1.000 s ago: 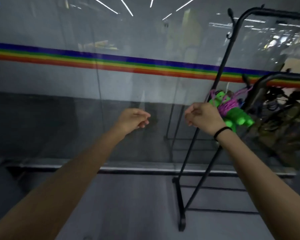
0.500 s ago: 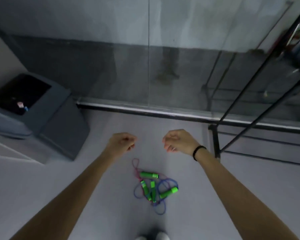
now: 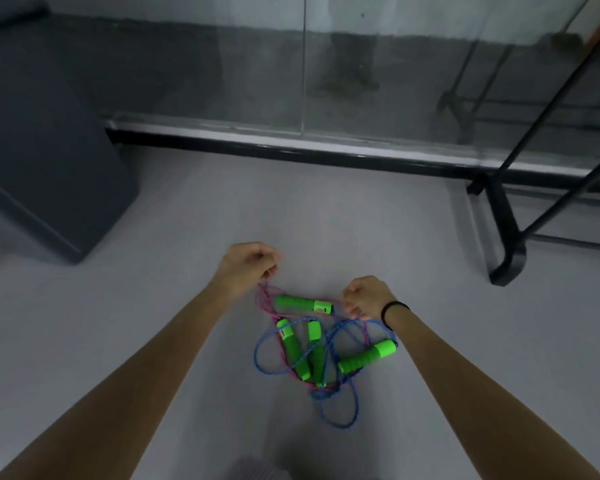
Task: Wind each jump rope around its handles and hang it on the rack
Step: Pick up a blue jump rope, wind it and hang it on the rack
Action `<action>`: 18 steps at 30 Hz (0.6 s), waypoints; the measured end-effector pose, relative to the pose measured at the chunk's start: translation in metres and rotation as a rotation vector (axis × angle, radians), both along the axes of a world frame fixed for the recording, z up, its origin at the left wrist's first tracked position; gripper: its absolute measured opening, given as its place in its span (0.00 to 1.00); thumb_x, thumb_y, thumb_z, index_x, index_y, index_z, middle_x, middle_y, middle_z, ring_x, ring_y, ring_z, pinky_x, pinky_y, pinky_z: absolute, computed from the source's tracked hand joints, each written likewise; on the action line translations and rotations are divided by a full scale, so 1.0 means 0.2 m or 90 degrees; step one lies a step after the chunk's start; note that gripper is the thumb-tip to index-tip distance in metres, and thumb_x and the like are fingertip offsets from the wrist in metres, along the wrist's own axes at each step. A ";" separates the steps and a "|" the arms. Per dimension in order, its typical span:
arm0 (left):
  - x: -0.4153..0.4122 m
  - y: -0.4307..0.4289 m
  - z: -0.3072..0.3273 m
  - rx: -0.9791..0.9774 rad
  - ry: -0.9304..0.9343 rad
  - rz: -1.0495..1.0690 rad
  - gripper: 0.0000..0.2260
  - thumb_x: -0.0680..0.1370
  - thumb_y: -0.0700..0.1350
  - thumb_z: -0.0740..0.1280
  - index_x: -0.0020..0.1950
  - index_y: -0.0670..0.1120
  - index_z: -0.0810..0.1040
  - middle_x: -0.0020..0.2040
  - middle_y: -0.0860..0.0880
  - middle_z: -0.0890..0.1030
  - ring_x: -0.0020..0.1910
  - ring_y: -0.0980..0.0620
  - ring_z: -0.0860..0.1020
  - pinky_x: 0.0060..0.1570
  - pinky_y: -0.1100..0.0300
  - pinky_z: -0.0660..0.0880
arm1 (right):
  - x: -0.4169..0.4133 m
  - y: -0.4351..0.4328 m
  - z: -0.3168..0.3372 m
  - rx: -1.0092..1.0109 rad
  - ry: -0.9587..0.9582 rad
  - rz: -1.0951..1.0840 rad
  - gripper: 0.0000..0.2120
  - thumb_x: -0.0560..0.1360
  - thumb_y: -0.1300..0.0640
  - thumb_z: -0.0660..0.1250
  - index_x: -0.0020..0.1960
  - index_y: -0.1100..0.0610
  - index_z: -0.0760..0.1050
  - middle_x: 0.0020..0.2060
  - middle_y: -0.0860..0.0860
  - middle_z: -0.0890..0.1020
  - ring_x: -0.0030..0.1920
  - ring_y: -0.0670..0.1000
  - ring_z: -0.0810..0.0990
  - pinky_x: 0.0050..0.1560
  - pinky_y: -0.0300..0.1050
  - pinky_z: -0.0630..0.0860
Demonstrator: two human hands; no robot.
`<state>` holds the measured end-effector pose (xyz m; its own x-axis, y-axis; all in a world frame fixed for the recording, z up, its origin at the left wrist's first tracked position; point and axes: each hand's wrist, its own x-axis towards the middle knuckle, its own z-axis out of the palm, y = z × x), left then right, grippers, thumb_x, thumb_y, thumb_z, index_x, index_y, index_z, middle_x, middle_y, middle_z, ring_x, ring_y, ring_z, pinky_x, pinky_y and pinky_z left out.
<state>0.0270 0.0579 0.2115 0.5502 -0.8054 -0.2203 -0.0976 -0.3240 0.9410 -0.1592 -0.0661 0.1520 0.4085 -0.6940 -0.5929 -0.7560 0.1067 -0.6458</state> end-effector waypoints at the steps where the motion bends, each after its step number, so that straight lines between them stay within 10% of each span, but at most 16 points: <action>1: -0.01 0.01 -0.12 -0.007 -0.001 -0.004 0.07 0.76 0.31 0.63 0.44 0.39 0.78 0.21 0.56 0.78 0.22 0.63 0.74 0.28 0.74 0.72 | -0.01 0.00 -0.15 -0.004 0.010 -0.002 0.07 0.73 0.63 0.61 0.37 0.59 0.74 0.29 0.54 0.78 0.21 0.45 0.76 0.23 0.33 0.73; 10: -0.06 0.13 -0.59 0.001 -0.015 -0.012 0.07 0.77 0.31 0.62 0.46 0.38 0.78 0.22 0.55 0.78 0.21 0.63 0.73 0.27 0.74 0.70 | -0.17 0.08 -0.97 -0.030 0.166 -0.059 0.18 0.74 0.59 0.63 0.62 0.63 0.71 0.59 0.62 0.77 0.57 0.61 0.77 0.53 0.49 0.75; 18: -0.08 0.14 -0.64 0.038 -0.027 0.001 0.07 0.76 0.33 0.63 0.44 0.40 0.80 0.22 0.56 0.78 0.23 0.64 0.75 0.28 0.74 0.71 | -0.27 0.21 -1.20 -0.084 0.171 -0.156 0.21 0.75 0.48 0.63 0.61 0.59 0.64 0.54 0.64 0.78 0.55 0.64 0.77 0.53 0.54 0.74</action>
<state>0.0118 0.0855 0.0842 0.5621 -0.7903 -0.2440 -0.1368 -0.3798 0.9149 -0.2123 -0.0245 -0.0880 0.0627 -0.8290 -0.5557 -0.8625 0.2352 -0.4481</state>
